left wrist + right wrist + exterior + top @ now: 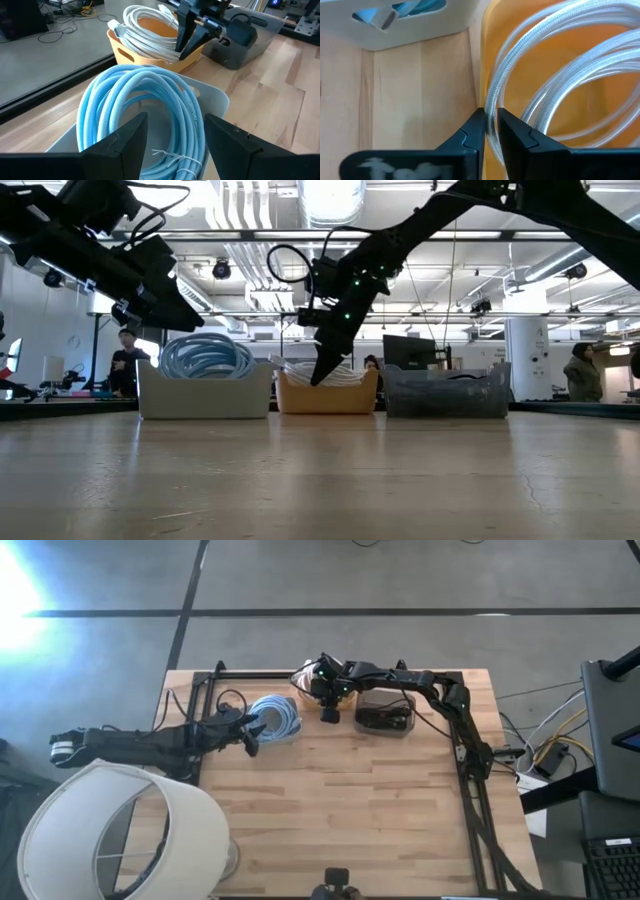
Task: Pick & Place USB Port
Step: Put the white hdmi cable into the yellow bin
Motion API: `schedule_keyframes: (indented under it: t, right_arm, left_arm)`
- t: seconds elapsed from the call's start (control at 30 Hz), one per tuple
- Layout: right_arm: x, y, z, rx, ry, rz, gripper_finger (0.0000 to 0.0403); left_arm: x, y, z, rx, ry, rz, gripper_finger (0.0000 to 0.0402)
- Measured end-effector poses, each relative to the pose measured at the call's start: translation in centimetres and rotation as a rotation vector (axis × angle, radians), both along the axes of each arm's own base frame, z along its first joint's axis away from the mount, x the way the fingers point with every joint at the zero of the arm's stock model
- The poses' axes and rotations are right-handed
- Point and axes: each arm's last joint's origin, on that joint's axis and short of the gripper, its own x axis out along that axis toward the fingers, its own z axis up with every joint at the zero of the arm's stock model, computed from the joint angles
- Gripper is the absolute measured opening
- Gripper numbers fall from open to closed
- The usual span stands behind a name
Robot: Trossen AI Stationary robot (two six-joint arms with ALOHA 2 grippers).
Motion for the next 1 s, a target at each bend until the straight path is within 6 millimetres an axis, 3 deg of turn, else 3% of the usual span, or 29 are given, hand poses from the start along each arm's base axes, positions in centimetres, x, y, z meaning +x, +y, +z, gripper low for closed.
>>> schedule_keyframes:
  t: [0.2,0.47,0.6,1.0]
  right_arm:
    - [-0.3,0.3,0.4,0.004,0.019,-0.003,0.0073]
    - [-0.8,1.6,3.4,-0.006,0.003,0.019,0.0105]
    - [-0.5,1.2,4.0,-0.040,-0.057,0.011,0.0114]
    - [-0.5,-1.0,1.0,-0.055,-0.002,-0.104,0.0054]
  left_arm:
    - [0.0,0.0,0.0,0.000,0.000,0.000,0.0200]
    - [0.0,0.0,0.0,0.000,0.000,0.000,0.0200]
    - [0.0,0.0,0.0,0.000,0.000,-0.001,0.0200]
    - [0.0,0.0,0.0,-0.004,0.001,-0.013,0.0200]
